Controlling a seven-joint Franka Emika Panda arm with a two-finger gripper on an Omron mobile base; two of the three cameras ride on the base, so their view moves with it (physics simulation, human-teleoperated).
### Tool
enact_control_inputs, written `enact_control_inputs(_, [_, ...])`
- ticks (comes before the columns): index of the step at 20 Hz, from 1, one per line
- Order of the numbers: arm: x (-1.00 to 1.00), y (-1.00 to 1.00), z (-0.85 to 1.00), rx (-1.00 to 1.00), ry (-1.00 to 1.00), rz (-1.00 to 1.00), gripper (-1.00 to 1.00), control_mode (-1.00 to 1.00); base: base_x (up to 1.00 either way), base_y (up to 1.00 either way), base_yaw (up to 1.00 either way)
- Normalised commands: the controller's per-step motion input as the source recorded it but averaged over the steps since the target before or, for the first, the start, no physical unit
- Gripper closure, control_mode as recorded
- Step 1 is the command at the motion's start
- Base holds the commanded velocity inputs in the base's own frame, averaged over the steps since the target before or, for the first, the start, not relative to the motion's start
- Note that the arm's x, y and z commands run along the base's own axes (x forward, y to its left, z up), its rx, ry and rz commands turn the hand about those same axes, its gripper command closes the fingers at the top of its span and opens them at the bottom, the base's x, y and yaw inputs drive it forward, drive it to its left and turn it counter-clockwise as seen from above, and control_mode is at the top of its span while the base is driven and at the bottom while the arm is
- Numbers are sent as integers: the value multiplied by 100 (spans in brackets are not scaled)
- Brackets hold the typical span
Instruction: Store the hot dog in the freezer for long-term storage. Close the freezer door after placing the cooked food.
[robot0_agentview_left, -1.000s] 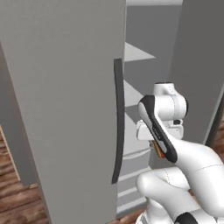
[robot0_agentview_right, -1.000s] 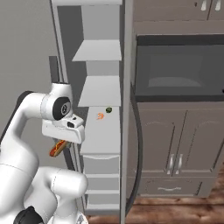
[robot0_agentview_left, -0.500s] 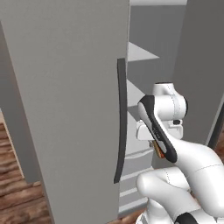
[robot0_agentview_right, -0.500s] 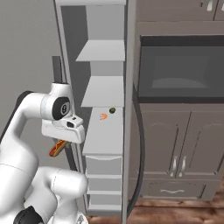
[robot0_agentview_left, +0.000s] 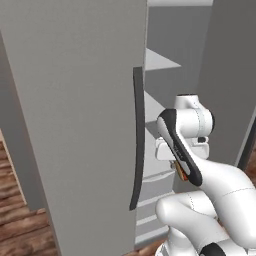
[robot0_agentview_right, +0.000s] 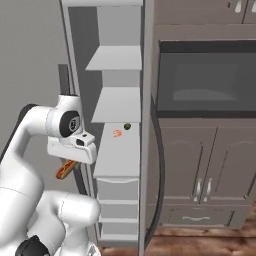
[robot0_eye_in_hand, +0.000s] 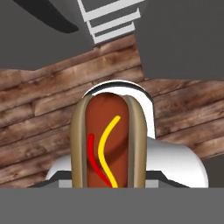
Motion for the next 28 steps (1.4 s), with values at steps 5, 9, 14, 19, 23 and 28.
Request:
enact_control_inputs(5, [0,0,0,0,0,0,100,100,34,-1,-7])
enact_control_inputs(9, [0,0,0,0,0,0,100,100,42,0,-10])
enact_control_inputs(14, [0,0,0,0,0,0,100,100,31,-1,-8])
enact_control_inputs(19, [0,0,0,0,0,0,100,100,10,-19,-1])
enact_control_inputs(23, [0,0,0,0,0,0,100,100,5,-32,0])
enact_control_inputs(28, [0,0,0,0,0,0,100,100,7,-34,0])
